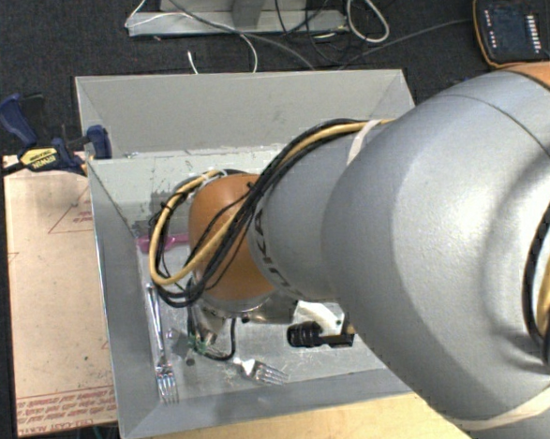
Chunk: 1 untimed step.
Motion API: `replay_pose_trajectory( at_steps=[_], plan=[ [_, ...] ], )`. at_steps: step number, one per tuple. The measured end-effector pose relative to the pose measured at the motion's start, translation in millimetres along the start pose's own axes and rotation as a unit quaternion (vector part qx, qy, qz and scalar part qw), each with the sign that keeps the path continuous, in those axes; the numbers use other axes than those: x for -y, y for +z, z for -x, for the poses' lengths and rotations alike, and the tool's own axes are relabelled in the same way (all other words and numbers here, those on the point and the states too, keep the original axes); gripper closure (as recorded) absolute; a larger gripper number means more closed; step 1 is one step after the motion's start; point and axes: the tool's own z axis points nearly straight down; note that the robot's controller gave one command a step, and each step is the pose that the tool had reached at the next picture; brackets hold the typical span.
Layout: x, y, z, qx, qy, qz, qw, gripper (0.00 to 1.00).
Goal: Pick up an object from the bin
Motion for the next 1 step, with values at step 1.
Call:
replay_pose_trajectory(
  at_steps=[1],
  plan=[
    [0.8, -42.2, -0.6, -0.001, -0.001, -0.001, 1.0, 1.0]
  ],
)
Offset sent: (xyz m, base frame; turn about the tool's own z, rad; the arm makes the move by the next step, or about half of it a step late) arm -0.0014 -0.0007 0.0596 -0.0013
